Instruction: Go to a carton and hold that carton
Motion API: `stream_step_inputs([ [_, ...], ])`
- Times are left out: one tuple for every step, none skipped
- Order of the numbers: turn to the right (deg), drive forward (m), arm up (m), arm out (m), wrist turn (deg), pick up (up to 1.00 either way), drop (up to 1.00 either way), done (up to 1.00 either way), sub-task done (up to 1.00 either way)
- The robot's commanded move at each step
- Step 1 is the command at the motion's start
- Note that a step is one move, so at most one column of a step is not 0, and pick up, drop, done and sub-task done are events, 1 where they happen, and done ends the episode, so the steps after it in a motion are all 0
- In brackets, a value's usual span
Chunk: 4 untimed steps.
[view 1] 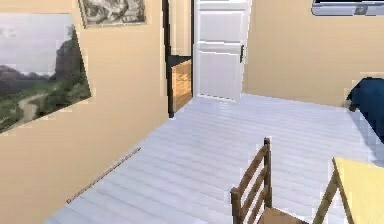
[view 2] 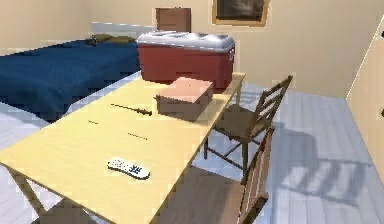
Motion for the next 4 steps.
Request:
stream_step_inputs([
  [45.0,0.0,0.0,0.0,0.0,0.0,0.0,0.0,0.0],
  [45.0,0.0,0.0,0.0,0.0,0.0,0.0,0.0,0.0],
  [45.0,0.0,0.0,0.0,0.0,0.0,0.0,0.0,0.0],
  [15.0,0.0,0.0,0.0,0.0,0.0,0.0,0.0,0.0],
])
